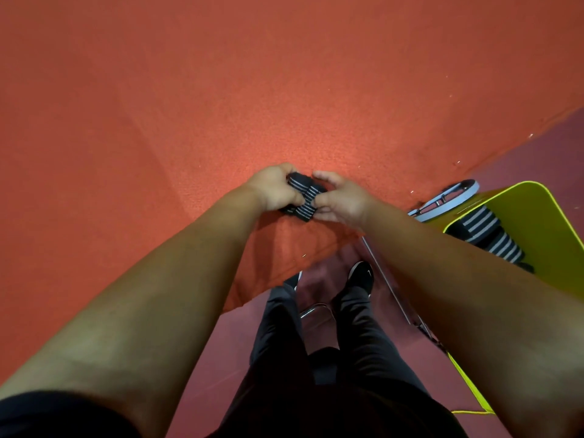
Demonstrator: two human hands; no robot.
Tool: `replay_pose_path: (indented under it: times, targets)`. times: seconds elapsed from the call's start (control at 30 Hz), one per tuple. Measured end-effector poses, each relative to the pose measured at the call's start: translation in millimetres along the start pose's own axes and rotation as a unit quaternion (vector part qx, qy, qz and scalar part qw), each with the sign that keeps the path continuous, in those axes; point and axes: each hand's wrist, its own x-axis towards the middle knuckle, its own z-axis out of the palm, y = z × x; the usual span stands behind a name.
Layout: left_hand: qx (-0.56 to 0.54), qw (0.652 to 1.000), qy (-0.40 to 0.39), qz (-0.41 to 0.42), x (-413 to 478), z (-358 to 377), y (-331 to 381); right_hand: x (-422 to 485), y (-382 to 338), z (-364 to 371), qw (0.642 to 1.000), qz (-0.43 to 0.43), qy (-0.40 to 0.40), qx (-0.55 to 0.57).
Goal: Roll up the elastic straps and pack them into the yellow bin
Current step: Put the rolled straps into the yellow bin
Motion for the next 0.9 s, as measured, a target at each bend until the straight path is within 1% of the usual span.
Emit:
replay_pose_path:
  times: [0.17,0.27,0.4,0.53,0.63,0.7,0.8,0.83,0.9]
  targets:
    - [0.002,1.0,-0.007,0.013,-27.8,14.1,17.7,-30.3,3.1,-11.8,0.998,0.003,-0.02,-0.061]
    - [0.032,0.999,-0.008,0.025,-42.3,20.3,41.9,-53.9,1.7,-28.7,0.994,-0.026,-0.005,-0.102]
    - [0.048,0.996,0.0,0.071,-53.8,28.3,87.7,-92.5,-3.0,-62.7,0.985,-0.084,0.056,-0.138]
    - [0.063,0.99,-0.013,0.123,-54.4,44.7,146.1,-137.1,-4.4,-118.1,0.986,-0.096,0.112,-0.077]
    - [0.095,0.983,-0.023,0.158,-53.4,71.8,192.8,-171.8,10.6,-167.2,0.982,-0.1,0.157,-0.044]
    - [0.128,0.974,-0.043,0.181,-54.9,97.8,222.3,-196.3,28.1,-199.4,0.974,-0.096,0.2,-0.055]
    - [0.172,0.958,-0.085,0.212,-57.7,148.6,259.5,-231.3,64.0,-242.6,0.957,-0.066,0.278,-0.057]
    - [0.177,0.954,-0.107,0.215,-59.1,168.0,268.8,-241.0,78.0,-253.9,0.953,-0.056,0.295,-0.048]
    - [0.203,0.941,-0.157,0.22,-62.5,206.8,282.1,-256.8,105.1,-270.5,0.95,-0.031,0.305,-0.052]
